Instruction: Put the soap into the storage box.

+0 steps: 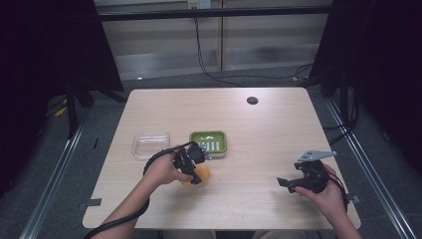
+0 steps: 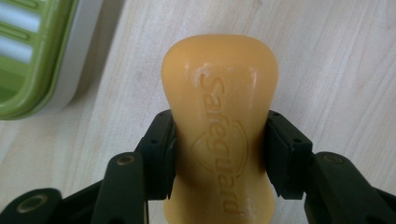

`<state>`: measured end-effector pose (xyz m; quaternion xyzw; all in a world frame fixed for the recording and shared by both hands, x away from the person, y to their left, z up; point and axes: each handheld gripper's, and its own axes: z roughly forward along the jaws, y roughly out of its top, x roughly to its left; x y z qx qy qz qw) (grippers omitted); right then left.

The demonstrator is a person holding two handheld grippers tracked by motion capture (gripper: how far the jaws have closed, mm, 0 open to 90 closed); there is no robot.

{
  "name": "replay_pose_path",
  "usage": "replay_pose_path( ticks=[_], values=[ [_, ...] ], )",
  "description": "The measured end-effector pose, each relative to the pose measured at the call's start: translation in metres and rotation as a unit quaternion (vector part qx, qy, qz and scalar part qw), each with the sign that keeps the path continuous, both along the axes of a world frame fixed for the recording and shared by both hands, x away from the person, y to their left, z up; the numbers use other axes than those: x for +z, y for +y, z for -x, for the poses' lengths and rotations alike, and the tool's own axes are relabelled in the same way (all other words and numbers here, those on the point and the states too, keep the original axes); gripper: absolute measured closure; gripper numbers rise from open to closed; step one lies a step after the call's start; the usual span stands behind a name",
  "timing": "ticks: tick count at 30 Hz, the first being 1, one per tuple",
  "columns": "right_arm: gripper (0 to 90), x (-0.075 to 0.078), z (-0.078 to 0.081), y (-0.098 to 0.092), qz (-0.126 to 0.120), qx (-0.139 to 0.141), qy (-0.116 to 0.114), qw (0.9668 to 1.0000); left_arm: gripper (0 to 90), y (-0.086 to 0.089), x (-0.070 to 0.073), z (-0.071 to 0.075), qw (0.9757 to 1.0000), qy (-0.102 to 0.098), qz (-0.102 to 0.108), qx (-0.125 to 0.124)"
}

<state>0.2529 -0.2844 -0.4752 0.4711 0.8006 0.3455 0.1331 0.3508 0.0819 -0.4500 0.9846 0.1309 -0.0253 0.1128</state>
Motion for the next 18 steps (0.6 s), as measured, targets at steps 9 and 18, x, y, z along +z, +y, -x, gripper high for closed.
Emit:
replay_pose_path(
  ticks=[9,18],
  values=[
    [8.7,0.001,0.0,0.0,0.001,0.004,-0.007,1.0,50.0,-0.001,0.007,-0.006,0.9999,0.003,0.015,0.002],
    [8.5,0.003,0.001,0.002,-0.01,0.009,-0.007,0.9999,50.0,-0.003,0.016,-0.011,0.9997,0.007,0.021,0.009]
  ],
)
